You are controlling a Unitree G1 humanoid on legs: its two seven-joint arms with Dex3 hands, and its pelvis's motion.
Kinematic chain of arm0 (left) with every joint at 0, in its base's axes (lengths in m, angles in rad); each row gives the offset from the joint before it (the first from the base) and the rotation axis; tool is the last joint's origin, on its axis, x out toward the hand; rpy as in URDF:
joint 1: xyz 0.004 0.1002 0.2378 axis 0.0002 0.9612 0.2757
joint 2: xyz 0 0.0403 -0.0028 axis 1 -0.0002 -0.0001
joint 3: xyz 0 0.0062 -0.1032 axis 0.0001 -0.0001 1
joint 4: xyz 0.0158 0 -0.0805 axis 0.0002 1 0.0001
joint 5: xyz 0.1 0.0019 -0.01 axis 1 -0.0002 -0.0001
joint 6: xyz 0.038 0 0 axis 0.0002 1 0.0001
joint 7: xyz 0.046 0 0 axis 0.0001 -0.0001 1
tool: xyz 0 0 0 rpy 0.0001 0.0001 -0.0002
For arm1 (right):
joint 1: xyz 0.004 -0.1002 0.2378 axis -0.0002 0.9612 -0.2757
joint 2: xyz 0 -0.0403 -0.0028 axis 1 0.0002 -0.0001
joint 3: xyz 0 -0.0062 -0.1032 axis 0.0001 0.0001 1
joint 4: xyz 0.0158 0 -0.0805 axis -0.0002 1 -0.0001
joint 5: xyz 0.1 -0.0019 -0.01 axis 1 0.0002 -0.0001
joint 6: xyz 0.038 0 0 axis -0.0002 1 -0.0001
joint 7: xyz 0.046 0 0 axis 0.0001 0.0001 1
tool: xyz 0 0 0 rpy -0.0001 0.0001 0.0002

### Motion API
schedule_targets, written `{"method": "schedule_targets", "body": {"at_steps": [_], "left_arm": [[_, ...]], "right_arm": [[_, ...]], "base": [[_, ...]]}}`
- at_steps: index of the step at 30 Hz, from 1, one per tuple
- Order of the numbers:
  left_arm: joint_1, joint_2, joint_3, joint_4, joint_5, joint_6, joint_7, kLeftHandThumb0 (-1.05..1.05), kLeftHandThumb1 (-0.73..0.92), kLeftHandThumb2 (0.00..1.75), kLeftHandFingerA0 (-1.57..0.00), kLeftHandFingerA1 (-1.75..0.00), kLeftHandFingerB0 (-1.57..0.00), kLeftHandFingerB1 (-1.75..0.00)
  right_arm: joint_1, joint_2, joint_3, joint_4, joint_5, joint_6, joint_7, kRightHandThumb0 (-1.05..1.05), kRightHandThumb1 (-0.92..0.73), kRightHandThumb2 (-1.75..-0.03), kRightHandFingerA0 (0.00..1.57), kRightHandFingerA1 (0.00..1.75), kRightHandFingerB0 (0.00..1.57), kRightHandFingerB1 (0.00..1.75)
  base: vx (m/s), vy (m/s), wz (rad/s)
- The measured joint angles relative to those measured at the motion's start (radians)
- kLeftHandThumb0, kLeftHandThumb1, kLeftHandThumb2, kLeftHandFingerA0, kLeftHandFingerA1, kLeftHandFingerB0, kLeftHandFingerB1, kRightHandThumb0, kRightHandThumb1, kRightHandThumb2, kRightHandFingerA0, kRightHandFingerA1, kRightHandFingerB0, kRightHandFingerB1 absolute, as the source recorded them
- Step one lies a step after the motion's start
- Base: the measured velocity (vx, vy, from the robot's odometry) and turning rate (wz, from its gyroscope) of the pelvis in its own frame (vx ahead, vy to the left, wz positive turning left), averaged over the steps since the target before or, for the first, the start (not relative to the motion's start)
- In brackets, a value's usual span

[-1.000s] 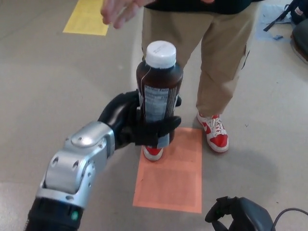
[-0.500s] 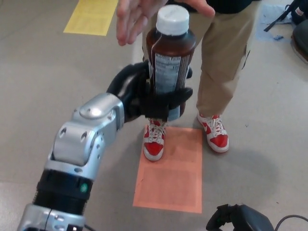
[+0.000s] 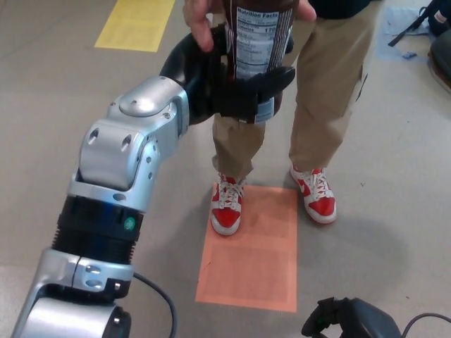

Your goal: The robot recieved a bottle of protein shake from a person using its left hand and then shake the protein up and down 2 two times and hand it back to the person

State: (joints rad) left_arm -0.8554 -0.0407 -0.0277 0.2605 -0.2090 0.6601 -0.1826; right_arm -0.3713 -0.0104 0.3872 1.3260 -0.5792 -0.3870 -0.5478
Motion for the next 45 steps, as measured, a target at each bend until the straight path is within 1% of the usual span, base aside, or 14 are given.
{"method": "schedule_targets", "body": {"at_steps": [2, 6, 7, 8, 13, 14, 17, 27, 33, 35, 40, 41, 42, 45], "left_arm": [[0.000, 0.000, 0.001, 0.000, 0.000, 0.005, 0.001, -0.15, 0.77, 0.83, -0.84, -1.52, -0.73, -1.16], [0.000, -0.007, 0.011, -0.002, -0.001, 0.010, 0.007, -0.38, 0.74, 0.63, -0.94, -0.69, -0.55, -0.44], [0.000, -0.010, 0.013, -0.006, 0.000, 0.012, 0.014, -0.51, 0.66, 0.60, -0.68, -0.51, -0.31, -0.33], [0.000, -0.010, 0.013, -0.008, 0.000, 0.014, 0.016, -0.81, 0.54, 0.87, 0.00, -0.06, 0.00, -0.07], [0.001, 0.035, -0.032, -0.028, -0.002, 0.040, -0.023, -0.85, 0.49, 0.86, 0.00, 0.00, 0.00, 0.00], [0.001, 0.040, -0.036, -0.029, -0.002, 0.041, -0.028, -0.82, 0.57, 0.58, 0.00, 0.00, 0.00, 0.00], [0.004, 0.084, -0.068, -0.032, -0.006, 0.050, -0.083, -0.83, 0.45, 0.79, 0.00, 0.00, 0.00, 0.00], [0.031, 0.125, -0.091, -0.023, -0.010, 0.050, -0.173, -0.88, 0.58, 0.57, 0.00, 0.00, 0.00, 0.00], [0.097, 0.173, -0.106, -0.032, -0.007, 0.043, -0.216, -0.87, 0.60, 0.58, 0.00, 0.00, 0.00, 0.00], [0.156, 0.207, -0.123, -0.059, -0.001, 0.027, -0.235, -0.90, 0.52, 0.92, 0.00, 0.00, 0.00, -0.01], [0.328, 0.291, -0.175, -0.135, 0.040, -0.046, -0.251, -0.92, 0.62, 1.01, 0.00, -0.05, 0.00, -0.06], [0.350, 0.305, -0.182, -0.140, 0.047, -0.058, -0.252, -0.84, 0.80, 0.72, 0.00, -0.01, 0.00, -0.04], [0.382, 0.322, -0.189, -0.147, 0.057, -0.077, -0.251, -0.93, 0.70, 1.06, 0.00, -0.06, 0.00, -0.06], [0.447, 0.350, -0.197, -0.148, 0.079, -0.117, -0.250, -1.00, 0.70, 1.05, 0.00, 0.00, 0.00, 0.00]], "right_arm": [[0.000, 0.000, 0.001, 0.000, 0.000, 0.000, 0.000, -0.41, -0.45, -1.18, 1.06, 1.00, 0.93, 0.82], [0.000, 0.000, 0.001, 0.000, 0.000, 0.000, 0.000, -0.43, -0.45, -1.18, 0.99, 0.92, 0.93, 0.82], [0.000, 0.000, -0.001, 0.000, 0.000, -0.001, 0.000, -0.42, -0.45, -1.17, 0.99, 0.91, 0.93, 0.82], [0.000, 0.000, -0.002, 0.000, 0.001, -0.001, 0.000, -0.41, -0.43, -1.22, 1.05, 0.93, 0.97, 0.73], [0.000, 0.000, -0.002, 0.000, 0.000, -0.001, 0.000, -0.42, -0.43, -1.22, 1.03, 0.92, 0.97, 0.73], [0.000, 0.000, -0.002, 0.000, 0.000, -0.001, 0.000, -0.42, -0.44, -1.22, 1.04, 0.90, 0.97, 0.72], [0.000, 0.000, -0.003, 0.000, 0.000, -0.001, 0.000, -0.43, -0.44, -1.21, 0.97, 0.81, 0.97, 0.72], [-0.001, 0.003, -0.016, 0.000, 0.005, -0.001, 0.010, -0.44, -0.48, -1.19, 1.09, 1.10, 0.93, 0.84], [-0.001, 0.005, -0.018, -0.001, 0.007, -0.002, 0.010, -0.41, -0.43, -1.18, 1.06, 0.95, 0.98, 0.74], [0.000, 0.005, -0.018, -0.001, 0.008, -0.001, 0.010, -0.42, -0.45, -1.10, 0.97, 0.80, 0.98, 0.72], [0.001, 0.004, -0.019, -0.001, 0.008, -0.002, 0.008, -0.43, -0.44, -1.12, 0.98, 0.74, 0.99, 0.70], [0.000, 0.005, -0.019, -0.001, 0.007, -0.002, 0.008, -0.42, -0.42, -1.15, 0.99, 0.88, 0.94, 0.81], [0.000, 0.005, -0.018, -0.001, 0.007, -0.002, 0.008, -0.42, -0.42, -1.15, 0.99, 0.89, 0.93, 0.81], [0.000, 0.005, -0.017, -0.001, 0.007, -0.002, 0.008, -0.40, -0.38, -1.20, 1.07, 0.86, 0.99, 0.71]], "base": [[0.00, 0.000, 0.00], [0.00, 0.000, 0.00], [0.00, 0.000, 0.00], [0.00, 0.000, 0.00], [0.00, 0.000, 0.00], [0.00, 0.000, 0.00], [0.00, 0.000, 0.00], [0.00, 0.000, 0.00], [0.00, 0.000, 0.00], [0.00, 0.000, 0.00], [0.00, 0.000, 0.00], [0.00, 0.000, 0.00], [0.00, 0.000, 0.00], [0.00, 0.000, 0.00]]}}
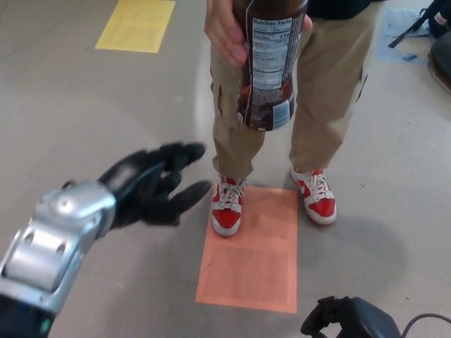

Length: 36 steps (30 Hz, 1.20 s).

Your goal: The robot recieved a bottle of protein shake from a person using its left hand and then shake the protein up and down 2 two times and hand it back to the person

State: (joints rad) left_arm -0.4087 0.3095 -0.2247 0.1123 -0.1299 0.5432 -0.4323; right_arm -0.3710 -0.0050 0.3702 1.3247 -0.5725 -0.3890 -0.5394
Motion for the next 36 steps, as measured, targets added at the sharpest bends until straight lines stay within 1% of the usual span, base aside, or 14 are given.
{"method": "schedule_targets", "body": {"at_steps": [4, 5, 8, 9, 10, 11, 12, 13, 18, 20, 21, 31, 34, 36], "left_arm": [[0.090, 0.038, -0.002, 0.015, 0.024, -0.067, 0.003, -0.99, 0.68, 1.04, 0.00, 0.00, 0.00, 0.00], [0.105, 0.044, -0.002, 0.020, 0.029, -0.080, 0.004, -0.93, 0.63, 1.03, 0.00, -0.09, 0.00, -0.07], [0.153, 0.067, -0.005, 0.044, 0.051, -0.129, 0.016, -0.87, 0.59, 1.01, 0.00, -0.15, 0.00, -0.11], [0.159, 0.071, -0.005, 0.049, 0.054, -0.136, 0.019, -0.83, 0.55, 0.97, -0.02, -0.22, -0.04, -0.17], [0.170, 0.080, -0.008, 0.062, 0.064, -0.152, 0.026, -0.85, 0.56, 0.93, -0.08, -0.30, -0.09, -0.21], [0.179, 0.087, -0.011, 0.076, 0.075, -0.169, 0.035, -0.33, 0.29, 0.88, -0.01, -0.48, -0.01, -0.47], [0.188, 0.092, -0.014, 0.094, 0.087, -0.187, 0.046, -0.33, 0.29, 0.88, -0.01, -0.48, -0.01, -0.47], [0.194, 0.092, -0.015, 0.112, 0.094, -0.201, 0.057, -0.60, 0.43, 0.69, -0.17, -0.40, -0.11, -0.35], [0.220, 0.090, -0.017, 0.220, 0.140, -0.277, 0.132, -0.52, 0.42, 0.66, -0.33, -0.44, -0.08, -0.33], [0.222, 0.089, -0.022, 0.277, 0.163, -0.311, 0.169, -0.53, 0.42, 0.68, -0.32, -0.45, -0.07, -0.33], [0.221, 0.088, -0.027, 0.315, 0.173, -0.330, 0.191, -0.55, 0.43, 0.69, -0.34, -0.45, -0.07, -0.32], [0.190, 0.084, -0.073, 0.600, 0.249, -0.485, 0.355, -0.54, 0.45, 0.69, -0.35, -0.45, -0.09, -0.35], [0.171, 0.082, -0.085, 0.663, 0.265, -0.526, 0.391, -0.57, 0.47, 0.74, -0.30, -0.44, -0.07, -0.33], [0.147, 0.082, -0.097, 0.722, 0.279, -0.565, 0.425, -0.59, 0.49, 0.76, -0.28, -0.44, -0.07, -0.32]], "right_arm": [[-0.001, 0.001, 0.001, 0.000, 0.000, 0.000, 0.000, -0.43, -0.42, -1.17, 0.95, 0.87, 0.94, 0.82], [-0.002, 0.001, 0.001, 0.000, -0.001, 0.000, 0.000, -0.42, -0.41, -1.20, 0.95, 0.80, 0.98, 0.71], [-0.009, 0.001, 0.000, 0.000, 0.000, 0.000, 0.000, -0.44, -0.43, -1.16, 0.93, 0.79, 0.98, 0.72], [-0.011, 0.001, 0.000, 0.000, 0.000, 0.000, 0.000, -0.46, -0.45, -1.14, 0.98, 0.95, 0.93, 0.82], [-0.016, 0.001, -0.001, 0.000, 0.000, 0.000, 0.000, -0.46, -0.45, -1.14, 0.94, 0.91, 0.93, 0.82], [-0.023, 0.000, -0.002, 0.000, 0.000, 0.000, 0.000, -0.46, -0.45, -1.13, 0.96, 0.89, 0.92, 0.80], [-0.030, 0.000, -0.003, 0.000, 0.000, 0.000, 0.000, -0.46, -0.45, -1.13, 0.96, 0.89, 0.92, 0.80], [-0.036, 0.000, -0.004, 0.000, 0.000, 0.000, 0.000, -0.46, -0.45, -1.14, 0.97, 0.90, 0.92, 0.80], [-0.079, -0.001, -0.009, 0.000, 0.001, 0.000, 0.001, -0.45, -0.42, -1.22, 1.08, 0.96, 0.99, 0.71], [-0.095, -0.001, -0.011, 0.000, 0.001, 0.000, 0.001, -0.44, -0.46, -1.17, 1.05, 1.00, 0.94, 0.81], [-0.104, -0.001, -0.013, 0.000, 0.001, 0.000, 0.001, -0.44, -0.42, -1.22, 1.09, 0.97, 0.99, 0.69], [-0.145, -0.002, -0.027, 0.000, 0.001, 0.002, 0.004, -0.44, -0.38, -1.25, 1.11, 0.95, 1.01, 0.69], [-0.155, -0.002, -0.029, 0.000, 0.001, 0.002, 0.005, -0.45, -0.44, -1.19, 1.07, 1.00, 0.96, 0.82], [-0.162, -0.003, -0.033, 0.000, 0.001, 0.003, 0.007, -0.45, -0.38, -1.26, 1.09, 0.96, 1.01, 0.71]], "base": [[0.00, 0.000, 0.00], [0.00, 0.000, 0.00], [0.00, 0.000, 0.00], [0.00, 0.000, 0.00], [0.00, 0.000, 0.00], [0.00, 0.000, 0.00], [0.00, 0.000, 0.00], [0.00, 0.000, 0.00], [0.00, 0.000, 0.00], [0.00, 0.000, 0.00], [0.00, 0.000, 0.00], [0.00, 0.000, 0.00], [0.00, 0.000, 0.00], [0.00, 0.000, 0.00]]}}
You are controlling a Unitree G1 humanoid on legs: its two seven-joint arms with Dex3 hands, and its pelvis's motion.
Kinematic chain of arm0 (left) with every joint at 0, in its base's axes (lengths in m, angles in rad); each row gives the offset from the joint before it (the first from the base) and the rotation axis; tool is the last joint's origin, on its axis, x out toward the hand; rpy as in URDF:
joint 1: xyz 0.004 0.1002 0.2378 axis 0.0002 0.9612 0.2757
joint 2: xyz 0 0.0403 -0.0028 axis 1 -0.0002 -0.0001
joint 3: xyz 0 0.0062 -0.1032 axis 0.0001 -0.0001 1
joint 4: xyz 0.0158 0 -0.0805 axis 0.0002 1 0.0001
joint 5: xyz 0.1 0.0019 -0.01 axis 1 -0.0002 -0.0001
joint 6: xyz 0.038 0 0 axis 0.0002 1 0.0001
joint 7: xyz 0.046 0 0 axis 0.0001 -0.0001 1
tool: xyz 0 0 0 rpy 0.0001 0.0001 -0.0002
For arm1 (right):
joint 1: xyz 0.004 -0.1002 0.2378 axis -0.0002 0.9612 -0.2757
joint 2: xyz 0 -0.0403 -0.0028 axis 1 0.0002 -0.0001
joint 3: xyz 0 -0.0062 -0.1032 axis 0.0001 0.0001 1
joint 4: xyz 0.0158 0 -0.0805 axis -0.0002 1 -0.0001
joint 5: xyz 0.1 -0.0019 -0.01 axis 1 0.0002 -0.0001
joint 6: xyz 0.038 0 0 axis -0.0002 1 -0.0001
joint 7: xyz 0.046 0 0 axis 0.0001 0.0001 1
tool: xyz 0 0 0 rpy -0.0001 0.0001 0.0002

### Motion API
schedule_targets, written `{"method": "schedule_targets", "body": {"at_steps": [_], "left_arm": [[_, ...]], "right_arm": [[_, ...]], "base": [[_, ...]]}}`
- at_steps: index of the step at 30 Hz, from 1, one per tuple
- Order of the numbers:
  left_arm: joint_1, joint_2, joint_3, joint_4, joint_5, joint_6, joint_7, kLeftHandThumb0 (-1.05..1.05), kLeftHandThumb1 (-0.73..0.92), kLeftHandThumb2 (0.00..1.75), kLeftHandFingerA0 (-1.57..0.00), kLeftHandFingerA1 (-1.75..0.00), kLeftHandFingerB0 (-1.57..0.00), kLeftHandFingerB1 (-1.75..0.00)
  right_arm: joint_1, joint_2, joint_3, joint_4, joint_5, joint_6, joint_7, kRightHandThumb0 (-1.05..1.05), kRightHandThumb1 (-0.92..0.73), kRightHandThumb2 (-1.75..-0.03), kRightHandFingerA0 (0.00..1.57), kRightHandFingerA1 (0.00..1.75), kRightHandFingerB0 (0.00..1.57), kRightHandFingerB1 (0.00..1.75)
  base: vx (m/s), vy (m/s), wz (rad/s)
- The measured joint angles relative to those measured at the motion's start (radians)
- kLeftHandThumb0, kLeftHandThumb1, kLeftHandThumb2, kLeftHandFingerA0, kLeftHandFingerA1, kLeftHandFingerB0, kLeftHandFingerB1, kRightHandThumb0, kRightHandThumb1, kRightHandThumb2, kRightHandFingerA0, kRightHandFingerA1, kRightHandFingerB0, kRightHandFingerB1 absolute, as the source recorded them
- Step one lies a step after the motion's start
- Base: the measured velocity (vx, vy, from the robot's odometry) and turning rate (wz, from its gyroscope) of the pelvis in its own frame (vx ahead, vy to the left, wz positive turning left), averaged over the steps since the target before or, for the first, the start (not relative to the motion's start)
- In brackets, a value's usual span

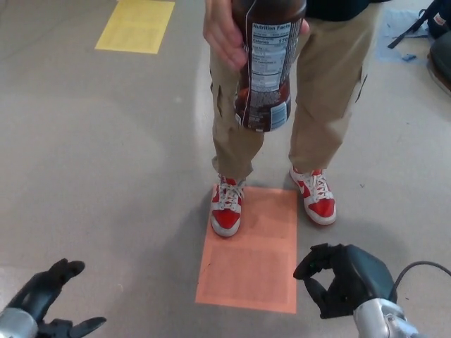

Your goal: The robot recieved a bottle of protein shake from a person using its left hand and then shake the protein up and down 2 two times and hand it back to the person

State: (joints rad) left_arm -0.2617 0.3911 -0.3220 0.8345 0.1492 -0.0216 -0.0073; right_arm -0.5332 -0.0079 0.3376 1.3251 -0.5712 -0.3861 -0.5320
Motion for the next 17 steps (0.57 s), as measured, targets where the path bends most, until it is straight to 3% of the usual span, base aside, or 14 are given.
{"method": "schedule_targets", "body": {"at_steps": [7, 11, 14, 15, 17], "left_arm": [[-0.075, -0.001, -0.051, 0.153, 0.054, -0.107, 0.095, -0.62, 0.52, 0.79, -0.30, -0.45, -0.08, -0.35], [-0.122, -0.002, -0.087, 0.229, 0.101, -0.172, 0.161, -0.63, 0.53, 0.81, -0.29, -0.45, -0.07, -0.35], [-0.142, -0.003, -0.106, 0.268, 0.131, -0.218, 0.207, -0.62, 0.55, 0.81, -0.29, -0.45, -0.07, -0.36], [-0.145, -0.003, -0.113, 0.281, 0.144, -0.237, 0.226, -0.61, 0.55, 0.81, -0.30, -0.44, -0.08, -0.37], [-0.148, -0.006, -0.125, 0.301, 0.165, -0.268, 0.258, -0.61, 0.56, 0.81, -0.30, -0.44, -0.08, -0.37]], "right_arm": [[-0.027, -0.002, -0.003, 0.001, 0.001, 0.003, 0.005, -0.46, -0.39, -1.24, 1.06, 0.89, 0.99, 0.70], [-0.037, -0.009, -0.010, 0.001, 0.004, 0.009, 0.011, -0.45, -0.46, -1.16, 1.05, 1.01, 0.92, 0.81], [-0.044, -0.015, -0.015, 0.002, 0.007, 0.011, 0.016, -0.46, -0.46, -1.16, 1.04, 0.99, 0.91, 0.80], [-0.046, -0.018, -0.016, 0.002, 0.008, 0.012, 0.017, -0.46, -0.44, -1.19, 1.04, 0.89, 0.96, 0.70], [-0.047, -0.024, -0.016, 0.002, 0.010, 0.013, 0.018, -0.48, -0.48, -1.18, 1.00, 0.95, 0.90, 0.80]], "base": [[0.00, 0.000, 0.00], [0.00, 0.000, 0.00], [0.00, 0.000, 0.00], [0.00, 0.000, 0.00], [0.00, 0.000, 0.00]]}}
